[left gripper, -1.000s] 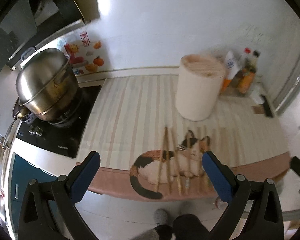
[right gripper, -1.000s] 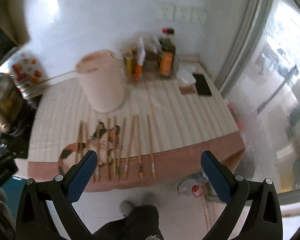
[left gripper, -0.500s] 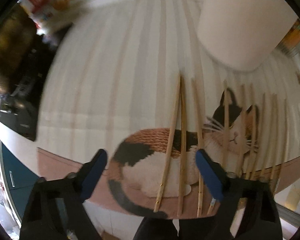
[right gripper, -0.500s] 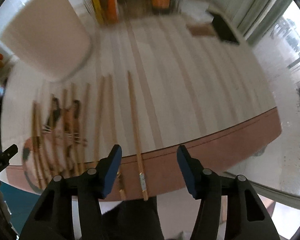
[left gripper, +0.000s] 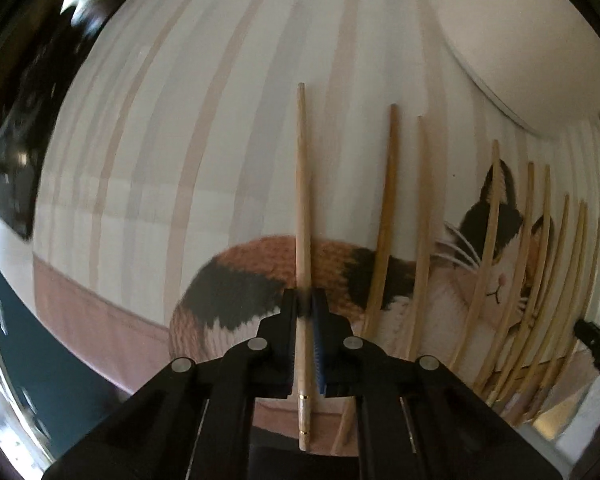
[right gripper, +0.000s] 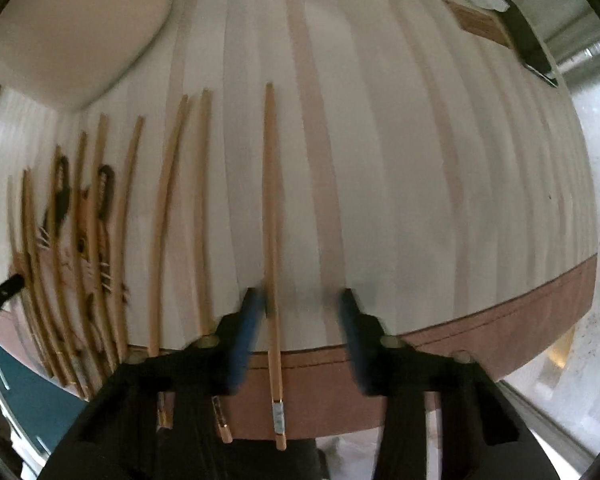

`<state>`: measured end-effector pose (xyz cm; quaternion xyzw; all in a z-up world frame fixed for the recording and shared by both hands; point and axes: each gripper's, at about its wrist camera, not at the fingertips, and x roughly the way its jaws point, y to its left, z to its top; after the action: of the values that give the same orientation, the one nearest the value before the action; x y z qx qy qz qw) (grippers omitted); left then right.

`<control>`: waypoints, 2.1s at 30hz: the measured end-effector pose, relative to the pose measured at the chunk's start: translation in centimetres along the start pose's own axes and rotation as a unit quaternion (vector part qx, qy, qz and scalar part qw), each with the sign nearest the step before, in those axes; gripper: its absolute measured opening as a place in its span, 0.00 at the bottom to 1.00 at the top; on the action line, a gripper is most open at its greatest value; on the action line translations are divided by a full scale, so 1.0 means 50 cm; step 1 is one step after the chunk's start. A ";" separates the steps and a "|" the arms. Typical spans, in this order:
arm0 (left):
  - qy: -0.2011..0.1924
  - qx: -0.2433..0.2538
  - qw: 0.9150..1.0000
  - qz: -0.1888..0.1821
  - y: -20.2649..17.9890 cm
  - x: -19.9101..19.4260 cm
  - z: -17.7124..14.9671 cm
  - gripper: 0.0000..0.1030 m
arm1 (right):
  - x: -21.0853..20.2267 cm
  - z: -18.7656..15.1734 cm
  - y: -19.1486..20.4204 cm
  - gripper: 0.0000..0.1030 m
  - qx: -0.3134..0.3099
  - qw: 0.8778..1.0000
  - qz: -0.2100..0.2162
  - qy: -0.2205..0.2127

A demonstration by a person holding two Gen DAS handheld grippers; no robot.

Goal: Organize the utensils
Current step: 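Grasp one chopstick with the left tool while the right tool grasps another, then lift both chopsticks and lower them into the pink holder, opening both tools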

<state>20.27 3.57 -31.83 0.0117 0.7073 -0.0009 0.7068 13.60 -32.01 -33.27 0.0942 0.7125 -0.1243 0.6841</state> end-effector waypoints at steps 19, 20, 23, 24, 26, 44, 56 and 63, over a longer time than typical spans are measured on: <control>-0.015 0.029 0.999 0.019 -0.034 0.045 -0.009 0.06 | -0.010 -0.025 0.068 0.08 -0.024 0.999 -0.020 0.014; -0.017 0.028 0.999 0.019 -0.037 0.046 -0.009 0.06 | -0.008 -0.011 0.070 0.08 -0.026 0.999 -0.023 0.016; -0.020 0.030 0.999 0.022 -0.049 0.046 -0.019 0.05 | -0.009 0.006 0.079 0.09 -0.036 0.999 -0.030 0.019; -0.020 0.030 0.999 0.022 -0.075 0.041 -0.008 0.04 | -0.005 0.018 0.084 0.09 -0.040 0.998 -0.033 0.020; -0.021 0.028 0.999 0.022 -0.101 0.021 0.011 0.04 | -0.005 0.021 0.096 0.08 -0.043 0.998 -0.038 0.018; -0.193 -0.008 0.981 0.003 -0.091 -0.307 -0.005 0.04 | -0.262 0.080 0.057 0.07 0.023 0.987 0.058 -0.148; -0.351 -0.026 0.931 -0.098 -0.125 -0.641 0.113 0.04 | -0.535 0.254 0.104 0.07 0.015 0.941 0.160 -0.298; -0.367 -0.029 0.919 -0.143 -0.184 -0.666 0.233 0.04 | -0.612 0.403 0.166 0.07 0.012 0.916 0.192 -0.351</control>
<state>31.76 -6.36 1.32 -0.1115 0.3923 -0.0860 0.9090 36.69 -29.17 -3.80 0.1879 0.3927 -0.0243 0.8999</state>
